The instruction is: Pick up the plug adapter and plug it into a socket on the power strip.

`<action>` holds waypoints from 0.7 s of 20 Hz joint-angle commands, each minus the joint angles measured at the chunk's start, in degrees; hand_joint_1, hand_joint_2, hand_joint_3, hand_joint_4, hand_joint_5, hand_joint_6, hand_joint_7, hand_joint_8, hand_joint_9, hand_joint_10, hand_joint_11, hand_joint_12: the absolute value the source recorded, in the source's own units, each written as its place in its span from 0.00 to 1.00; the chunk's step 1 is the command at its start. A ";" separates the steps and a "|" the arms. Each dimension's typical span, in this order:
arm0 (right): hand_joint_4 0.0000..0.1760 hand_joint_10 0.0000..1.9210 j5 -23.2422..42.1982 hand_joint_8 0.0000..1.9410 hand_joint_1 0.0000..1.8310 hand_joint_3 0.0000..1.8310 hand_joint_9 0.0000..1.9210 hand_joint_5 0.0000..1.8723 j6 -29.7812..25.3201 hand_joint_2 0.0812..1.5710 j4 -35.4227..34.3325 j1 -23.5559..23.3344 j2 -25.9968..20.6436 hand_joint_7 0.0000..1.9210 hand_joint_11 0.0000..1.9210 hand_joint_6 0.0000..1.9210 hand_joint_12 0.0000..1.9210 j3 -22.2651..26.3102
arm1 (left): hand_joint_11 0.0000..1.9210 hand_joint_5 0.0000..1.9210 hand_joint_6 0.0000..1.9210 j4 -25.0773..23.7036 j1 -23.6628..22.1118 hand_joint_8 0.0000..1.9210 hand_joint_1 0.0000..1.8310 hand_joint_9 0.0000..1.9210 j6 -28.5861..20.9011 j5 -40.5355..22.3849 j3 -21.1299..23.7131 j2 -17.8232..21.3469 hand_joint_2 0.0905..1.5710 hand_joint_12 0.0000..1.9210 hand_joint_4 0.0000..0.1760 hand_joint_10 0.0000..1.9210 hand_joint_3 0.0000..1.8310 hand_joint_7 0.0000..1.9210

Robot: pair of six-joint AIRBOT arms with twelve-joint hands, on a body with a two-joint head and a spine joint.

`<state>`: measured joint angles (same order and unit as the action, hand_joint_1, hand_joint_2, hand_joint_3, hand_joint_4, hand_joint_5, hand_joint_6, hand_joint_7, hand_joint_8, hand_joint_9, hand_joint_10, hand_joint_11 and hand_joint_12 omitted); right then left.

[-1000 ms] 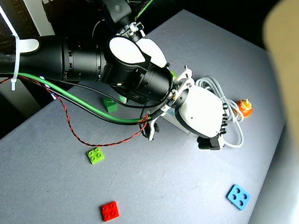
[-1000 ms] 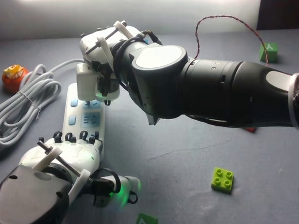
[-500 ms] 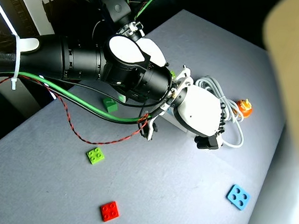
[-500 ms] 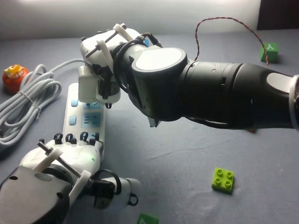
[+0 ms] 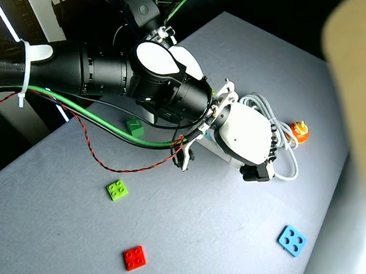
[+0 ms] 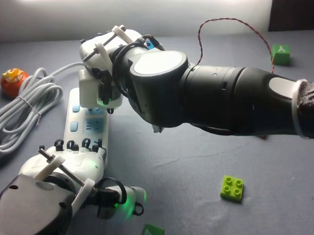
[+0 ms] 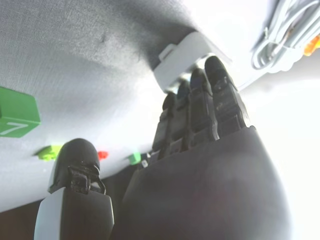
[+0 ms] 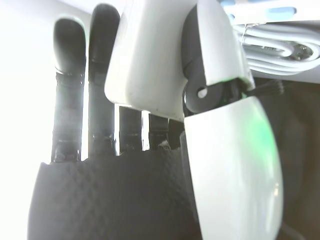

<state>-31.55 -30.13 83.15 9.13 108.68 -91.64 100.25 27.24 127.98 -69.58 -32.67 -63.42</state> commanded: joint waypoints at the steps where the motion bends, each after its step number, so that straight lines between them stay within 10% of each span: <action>1: 0.00 0.52 1.88 0.60 0.68 0.00 0.45 0.51 -0.25 0.71 2.43 -0.41 0.59 0.51 0.33 0.46 0.74 -0.14 | 0.00 0.04 0.00 -2.54 -0.25 0.00 0.04 0.04 -0.03 -1.83 0.35 0.11 0.76 0.19 0.00 0.00 0.00 0.04; 3: 0.00 0.51 2.07 0.60 0.68 0.00 0.45 0.49 -0.27 0.71 2.58 -0.42 1.13 0.51 0.33 0.49 0.73 -0.43 | 0.00 0.05 0.00 -2.54 -0.25 0.00 0.06 0.05 -0.15 -1.84 0.32 0.11 0.76 0.20 0.00 0.00 0.00 0.05; 5: 0.00 0.73 2.27 0.58 0.74 0.00 0.42 0.47 -0.67 0.72 3.53 -0.54 1.64 0.49 0.33 0.49 0.74 -0.42 | 0.00 0.05 0.00 -2.53 -0.21 0.00 0.05 0.05 -0.39 -1.95 0.31 0.12 0.76 0.19 0.00 0.00 0.00 0.05; 6: 0.00 0.60 2.34 0.61 0.69 0.00 0.43 0.48 -0.88 0.71 4.20 -0.63 1.85 0.50 0.32 0.48 0.75 -0.42 | 0.00 0.05 0.00 -2.53 -0.21 0.00 0.04 0.05 -0.39 -1.95 0.33 0.12 0.76 0.19 0.00 0.00 0.00 0.05; 12: 0.00 0.52 2.53 0.61 0.68 0.00 0.45 0.49 -1.74 0.71 5.61 -0.90 2.91 0.51 0.32 0.48 0.74 -0.44 | 0.00 0.05 0.00 -2.53 -0.18 0.00 0.04 0.05 -0.57 -1.95 0.46 0.12 0.76 0.17 0.00 0.00 0.00 0.05; 14: 0.00 0.71 2.53 0.61 0.73 0.00 0.41 0.47 -1.77 0.73 5.87 -0.89 3.18 0.48 0.31 0.49 0.76 -0.44 | 0.00 0.05 0.00 -2.53 -0.18 0.00 0.03 0.05 -0.70 -1.95 0.50 0.12 0.77 0.17 0.00 0.00 0.00 0.05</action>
<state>-32.49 -30.20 86.24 9.08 110.93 -92.29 100.47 27.24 127.39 -70.15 -32.47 -63.42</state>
